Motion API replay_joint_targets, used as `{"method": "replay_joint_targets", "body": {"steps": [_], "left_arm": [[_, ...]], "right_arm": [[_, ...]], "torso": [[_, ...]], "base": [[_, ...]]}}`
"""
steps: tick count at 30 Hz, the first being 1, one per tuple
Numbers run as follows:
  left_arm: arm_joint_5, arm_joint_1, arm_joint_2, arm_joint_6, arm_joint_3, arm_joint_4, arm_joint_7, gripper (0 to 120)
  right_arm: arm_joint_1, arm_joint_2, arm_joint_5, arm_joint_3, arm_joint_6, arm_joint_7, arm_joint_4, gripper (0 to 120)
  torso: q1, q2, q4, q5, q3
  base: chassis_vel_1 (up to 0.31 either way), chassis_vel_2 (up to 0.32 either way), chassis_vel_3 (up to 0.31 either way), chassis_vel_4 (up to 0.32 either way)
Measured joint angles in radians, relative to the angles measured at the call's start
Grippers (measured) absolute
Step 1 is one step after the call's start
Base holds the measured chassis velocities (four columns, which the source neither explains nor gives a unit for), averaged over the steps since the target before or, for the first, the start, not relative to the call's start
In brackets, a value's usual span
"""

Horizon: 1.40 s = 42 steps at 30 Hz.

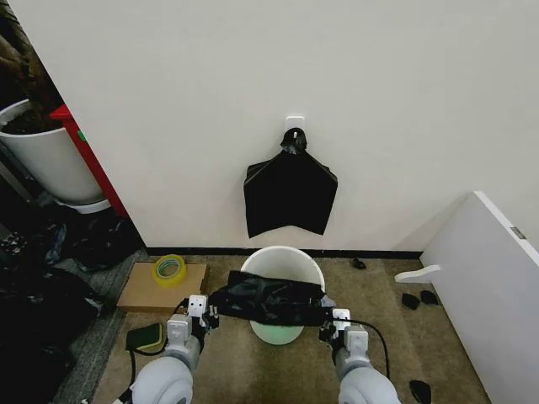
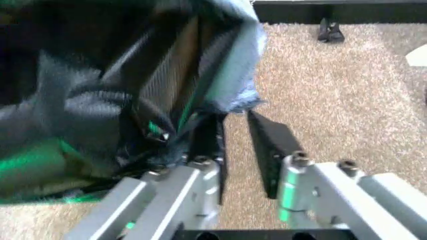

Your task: Place the garbage bag over the trash bin.

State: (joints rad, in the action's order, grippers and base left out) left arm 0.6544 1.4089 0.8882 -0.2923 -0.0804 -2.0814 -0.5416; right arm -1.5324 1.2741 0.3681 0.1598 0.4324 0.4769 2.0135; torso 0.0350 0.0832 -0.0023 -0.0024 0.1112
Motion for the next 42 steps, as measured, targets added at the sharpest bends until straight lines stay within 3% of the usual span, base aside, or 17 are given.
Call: {"method": "replay_joint_targets", "body": {"steps": [3,6,12,15,21,23,25,28,30,32,34,36,38,40,42], "left_arm": [[-0.014,0.020,-0.006,-0.004,-0.006,-0.027,-0.001,30],[-0.042,0.085,-0.014,-0.011,-0.015,-0.081,-0.007,46],[-0.078,0.171,-0.017,-0.002,-0.024,-0.126,-0.009,66],[-0.119,0.235,-0.017,0.037,-0.029,-0.148,-0.013,81],[-0.145,0.290,-0.012,0.102,-0.038,-0.170,-0.015,98],[-0.146,0.300,-0.007,0.125,-0.042,-0.179,-0.011,100],[-0.146,0.301,-0.005,0.132,-0.043,-0.181,-0.010,100],[-0.145,0.291,-0.003,0.144,-0.042,-0.195,-0.004,100],[-0.145,0.289,-0.003,0.144,-0.042,-0.196,-0.003,100],[-0.145,0.284,-0.006,0.144,-0.041,-0.199,0.000,100],[-0.145,0.284,-0.007,0.144,-0.041,-0.199,0.000,100],[-0.145,0.274,-0.009,0.144,-0.035,-0.188,0.004,100],[-0.145,0.271,-0.009,0.144,-0.033,-0.185,0.004,100],[-0.145,0.256,-0.004,0.140,-0.022,-0.177,0.008,100],[-0.145,0.251,-0.007,0.134,-0.019,-0.178,0.012,100]], "right_arm": [[-0.038,-0.003,-0.020,0.002,-0.015,-0.004,0.024,25],[-0.109,-0.008,-0.070,-0.001,-0.044,-0.019,0.062,41],[-0.180,-0.014,-0.134,-0.010,-0.088,-0.037,0.101,59],[-0.222,-0.021,-0.213,-0.012,-0.160,-0.053,0.115,74],[-0.256,-0.019,-0.286,0.003,-0.289,-0.083,0.115,93],[-0.274,-0.021,-0.309,0.018,-0.379,-0.119,0.109,99],[-0.279,-0.022,-0.315,0.025,-0.413,-0.133,0.105,100],[-0.300,-0.032,-0.303,0.073,-0.569,-0.224,0.078,100],[-0.303,-0.036,-0.285,0.082,-0.581,-0.239,0.076,100],[-0.312,-0.053,-0.137,0.113,-0.594,-0.297,0.072,100],[-0.314,-0.060,-0.078,0.121,-0.594,-0.315,0.072,100],[-0.317,-0.089,0.242,0.166,-0.613,-0.458,0.064,100],[-0.317,-0.091,0.280,0.173,-0.624,-0.496,0.059,100],[-0.311,-0.092,0.323,0.192,-0.728,-0.768,0.011,100],[-0.293,-0.080,0.250,0.237,-0.817,-1.006,-0.044,100]], "torso": [[0.000,0.000,0.0000,-0.0002,0.000],[0.000,0.000,-0.0001,-0.0002,0.000],[0.000,0.000,0.0000,-0.0001,0.000],[0.000,0.000,0.0000,-0.0001,0.000],[0.000,0.000,0.0001,0.0000,0.000],[0.000,0.000,0.0000,-0.0001,0.000],[0.000,0.000,0.0000,-0.0001,0.000],[0.000,0.000,-0.0001,0.0000,0.000],[0.000,0.000,0.0000,0.0000,0.000],[0.000,0.000,-0.0001,0.0001,0.000],[0.000,0.000,-0.0001,0.0001,0.000],[0.000,0.000,0.0001,0.0000,0.000],[0.000,0.000,0.0000,0.0000,0.000],[0.000,0.000,0.0001,0.0001,0.000],[0.000,0.000,0.0000,0.0001,0.000]], "base": [[0.000,0.000,0.000,0.000],[0.000,0.000,0.000,0.000],[0.000,0.000,0.000,0.000],[0.000,0.000,0.000,0.000],[0.000,0.000,0.000,0.000],[0.000,0.000,0.000,0.000],[0.000,0.000,0.000,0.000],[0.000,0.000,0.000,0.000],[0.000,0.000,0.000,0.000],[0.000,0.000,0.000,0.000],[0.000,0.000,0.000,0.000],[0.000,0.000,0.000,0.000],[0.000,0.000,0.000,0.000],[0.000,0.000,0.000,0.000],[0.000,0.000,0.000,0.000]]}}
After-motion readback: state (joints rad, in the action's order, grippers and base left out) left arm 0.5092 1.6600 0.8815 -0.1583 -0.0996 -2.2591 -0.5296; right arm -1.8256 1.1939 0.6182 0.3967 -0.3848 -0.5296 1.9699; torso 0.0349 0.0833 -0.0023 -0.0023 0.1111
